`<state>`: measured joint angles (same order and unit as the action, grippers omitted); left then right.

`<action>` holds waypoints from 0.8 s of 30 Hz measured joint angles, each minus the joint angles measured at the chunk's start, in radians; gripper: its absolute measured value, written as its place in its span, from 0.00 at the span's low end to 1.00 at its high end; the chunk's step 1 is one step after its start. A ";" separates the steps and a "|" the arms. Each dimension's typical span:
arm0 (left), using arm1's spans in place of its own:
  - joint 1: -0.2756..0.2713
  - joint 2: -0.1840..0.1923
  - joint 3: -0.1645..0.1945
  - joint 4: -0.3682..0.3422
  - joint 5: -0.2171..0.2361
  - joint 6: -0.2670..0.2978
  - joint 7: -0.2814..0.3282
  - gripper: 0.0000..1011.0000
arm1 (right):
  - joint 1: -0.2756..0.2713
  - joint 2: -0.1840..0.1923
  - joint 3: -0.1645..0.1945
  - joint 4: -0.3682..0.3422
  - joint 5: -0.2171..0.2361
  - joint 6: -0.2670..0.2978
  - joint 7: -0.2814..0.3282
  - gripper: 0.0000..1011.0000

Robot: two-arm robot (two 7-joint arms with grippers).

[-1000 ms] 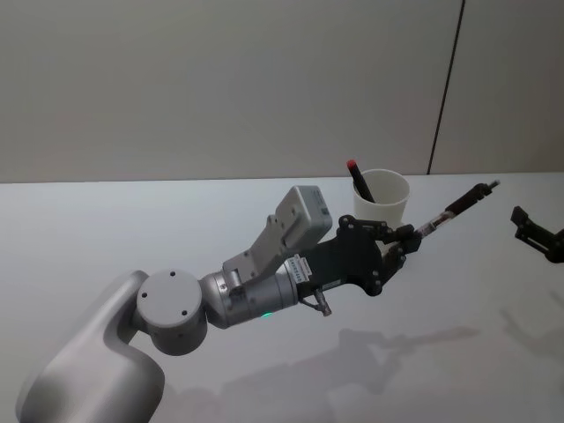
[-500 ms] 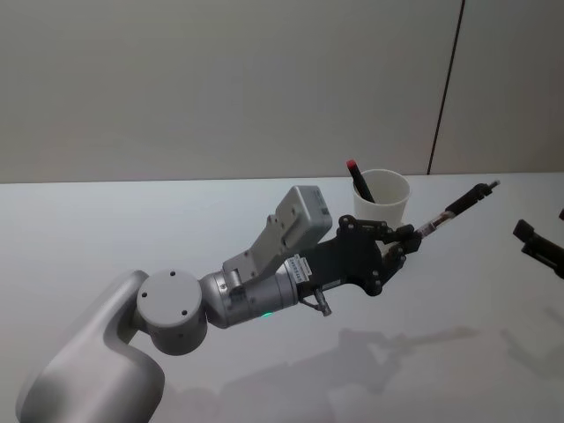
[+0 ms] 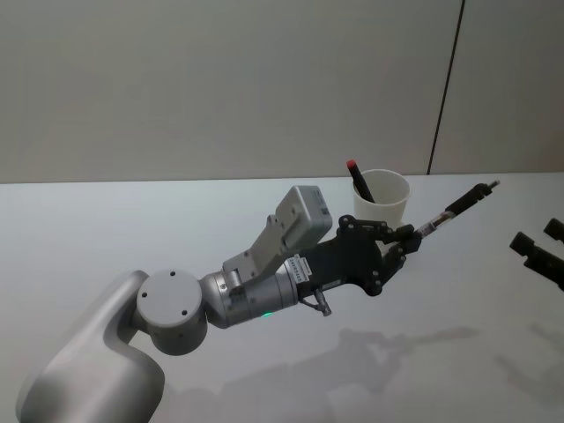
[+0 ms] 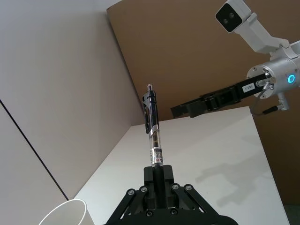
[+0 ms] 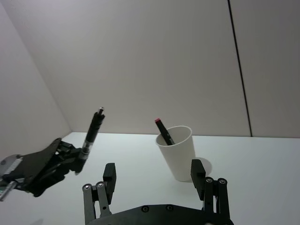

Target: Place the pen into the pen holder.

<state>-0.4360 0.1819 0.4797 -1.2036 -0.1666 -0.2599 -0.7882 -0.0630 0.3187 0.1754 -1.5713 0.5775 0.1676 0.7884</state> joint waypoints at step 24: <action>0.000 0.000 0.000 0.000 0.000 0.000 0.000 0.13 | 0.006 -0.038 -0.068 -0.005 0.147 0.044 0.062 0.99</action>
<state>-0.4360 0.1819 0.4797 -1.2037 -0.1666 -0.2599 -0.7879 -0.0571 0.2808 0.1070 -1.5764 0.7245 0.2116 0.8501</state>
